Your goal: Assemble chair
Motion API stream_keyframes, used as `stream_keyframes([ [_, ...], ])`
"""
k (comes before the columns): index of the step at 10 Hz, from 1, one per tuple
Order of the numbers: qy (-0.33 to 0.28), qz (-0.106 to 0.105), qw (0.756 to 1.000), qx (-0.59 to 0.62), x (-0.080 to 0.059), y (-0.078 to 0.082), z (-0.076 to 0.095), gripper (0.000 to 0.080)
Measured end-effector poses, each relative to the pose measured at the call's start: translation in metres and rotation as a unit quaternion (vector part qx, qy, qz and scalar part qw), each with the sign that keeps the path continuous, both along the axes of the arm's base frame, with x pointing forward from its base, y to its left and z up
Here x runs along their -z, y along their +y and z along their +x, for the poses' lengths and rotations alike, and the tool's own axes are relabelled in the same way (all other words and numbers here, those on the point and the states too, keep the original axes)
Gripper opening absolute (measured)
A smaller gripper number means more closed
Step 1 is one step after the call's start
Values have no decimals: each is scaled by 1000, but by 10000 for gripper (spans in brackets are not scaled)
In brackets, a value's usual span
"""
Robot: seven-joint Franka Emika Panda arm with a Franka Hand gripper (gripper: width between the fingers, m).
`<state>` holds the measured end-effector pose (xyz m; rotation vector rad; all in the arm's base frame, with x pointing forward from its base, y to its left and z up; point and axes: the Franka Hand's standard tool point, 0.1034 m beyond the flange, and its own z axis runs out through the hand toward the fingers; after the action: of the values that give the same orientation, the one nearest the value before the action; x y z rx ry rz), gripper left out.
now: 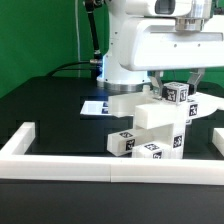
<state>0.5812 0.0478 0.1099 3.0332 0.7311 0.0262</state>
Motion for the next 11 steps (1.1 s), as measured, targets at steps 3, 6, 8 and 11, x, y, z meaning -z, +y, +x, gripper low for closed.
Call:
stream_keyframes([
  [3, 0, 0, 1000, 12, 0, -1, 0, 282],
  [6, -1, 2, 996, 87, 0, -7, 0, 282],
  [8, -1, 2, 994, 110, 0, -7, 0, 282],
  [11, -1, 1, 994, 111, 0, -9, 1, 358],
])
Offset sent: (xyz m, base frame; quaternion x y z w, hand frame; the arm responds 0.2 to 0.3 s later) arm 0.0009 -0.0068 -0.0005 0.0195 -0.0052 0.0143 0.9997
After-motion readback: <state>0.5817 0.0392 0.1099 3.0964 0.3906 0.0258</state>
